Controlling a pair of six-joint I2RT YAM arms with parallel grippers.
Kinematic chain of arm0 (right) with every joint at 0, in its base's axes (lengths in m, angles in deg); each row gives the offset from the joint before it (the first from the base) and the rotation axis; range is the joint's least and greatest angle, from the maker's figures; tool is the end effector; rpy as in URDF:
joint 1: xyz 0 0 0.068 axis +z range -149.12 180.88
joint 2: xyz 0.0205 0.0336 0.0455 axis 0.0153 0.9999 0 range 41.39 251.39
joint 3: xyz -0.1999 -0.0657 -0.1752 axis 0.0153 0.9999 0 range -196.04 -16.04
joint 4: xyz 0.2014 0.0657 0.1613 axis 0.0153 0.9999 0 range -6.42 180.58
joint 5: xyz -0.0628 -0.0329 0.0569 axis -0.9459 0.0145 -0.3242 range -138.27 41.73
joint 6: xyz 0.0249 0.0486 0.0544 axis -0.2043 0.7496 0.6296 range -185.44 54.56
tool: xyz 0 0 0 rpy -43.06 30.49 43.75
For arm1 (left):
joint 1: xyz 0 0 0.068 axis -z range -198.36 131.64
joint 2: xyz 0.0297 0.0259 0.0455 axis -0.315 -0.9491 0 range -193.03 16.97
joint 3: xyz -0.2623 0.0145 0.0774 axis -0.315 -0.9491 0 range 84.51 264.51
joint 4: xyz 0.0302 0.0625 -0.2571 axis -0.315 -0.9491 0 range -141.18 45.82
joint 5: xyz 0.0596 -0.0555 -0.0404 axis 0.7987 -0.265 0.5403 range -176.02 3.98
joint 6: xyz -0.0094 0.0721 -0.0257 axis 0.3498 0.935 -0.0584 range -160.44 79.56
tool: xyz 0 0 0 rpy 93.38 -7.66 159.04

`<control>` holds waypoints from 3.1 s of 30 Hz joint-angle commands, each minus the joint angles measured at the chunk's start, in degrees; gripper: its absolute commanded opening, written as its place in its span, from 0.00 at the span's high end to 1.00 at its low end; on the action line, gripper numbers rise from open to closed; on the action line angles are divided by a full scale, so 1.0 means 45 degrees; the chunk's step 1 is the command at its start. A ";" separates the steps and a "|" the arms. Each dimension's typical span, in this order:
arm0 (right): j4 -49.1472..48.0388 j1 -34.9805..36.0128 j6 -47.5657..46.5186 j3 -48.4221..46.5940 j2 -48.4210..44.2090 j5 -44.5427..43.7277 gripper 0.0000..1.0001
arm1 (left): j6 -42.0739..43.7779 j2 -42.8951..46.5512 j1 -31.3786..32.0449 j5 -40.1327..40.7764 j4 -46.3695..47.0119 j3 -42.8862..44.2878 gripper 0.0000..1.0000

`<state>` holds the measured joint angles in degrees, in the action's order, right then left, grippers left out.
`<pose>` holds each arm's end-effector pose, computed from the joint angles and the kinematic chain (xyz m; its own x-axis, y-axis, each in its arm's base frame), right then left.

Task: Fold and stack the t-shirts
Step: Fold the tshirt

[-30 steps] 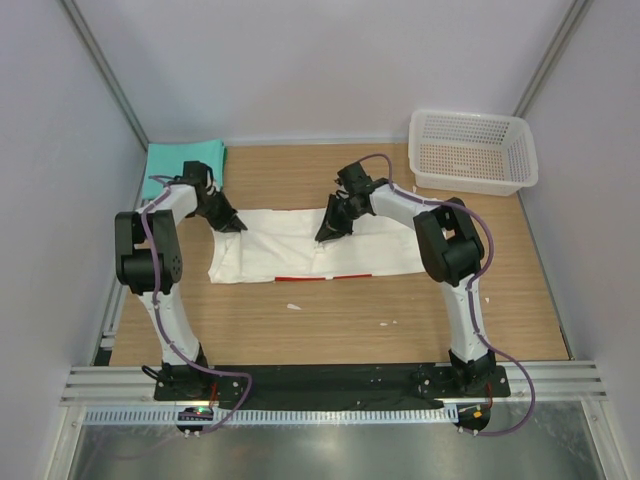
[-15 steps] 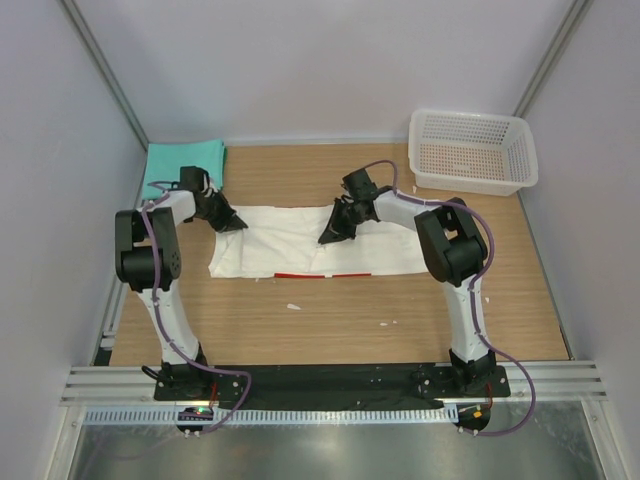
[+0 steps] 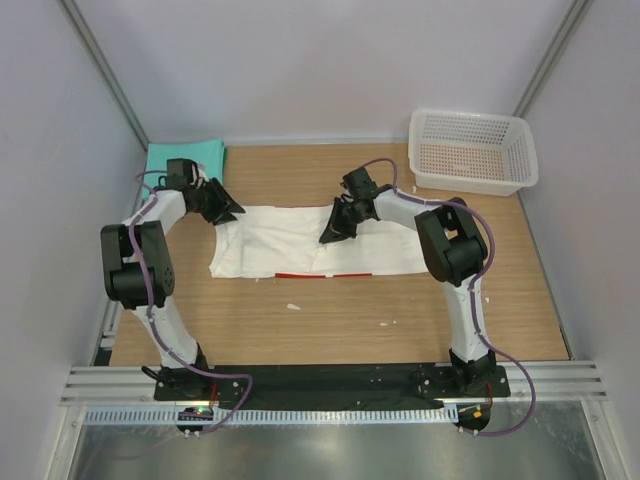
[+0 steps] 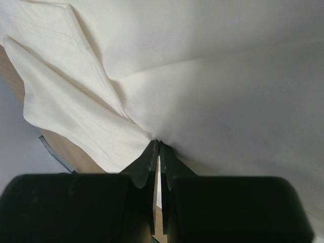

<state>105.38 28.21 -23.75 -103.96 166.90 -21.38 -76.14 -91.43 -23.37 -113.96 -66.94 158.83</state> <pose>0.4094 0.2451 0.1101 -0.9794 0.1615 -0.1212 0.0500 0.7755 0.6293 0.4178 0.0058 0.1640 -0.7811 -0.5861 -0.2153 -0.3420 0.6901 -0.6378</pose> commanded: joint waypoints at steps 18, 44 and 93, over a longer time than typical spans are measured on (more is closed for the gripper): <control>0.0819 -0.0136 -0.0925 -0.0502 -0.0294 0.0156 0.82 | 0.1079 0.1666 0.0080 -0.1406 -0.1250 -0.2727 0.46; 0.0740 -0.0059 -0.1178 0.0065 -0.0665 0.0527 0.82 | 0.0454 0.1590 0.0197 -0.0079 -0.2735 -0.3217 0.75; -0.0352 0.1915 0.0342 0.1235 -0.1484 0.1833 0.99 | 0.0922 0.1178 0.0177 -0.0744 -0.2655 -0.2435 0.84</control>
<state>105.79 36.76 -24.67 -98.32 162.64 -16.37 -72.75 -86.62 -22.61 -117.20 -78.79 145.48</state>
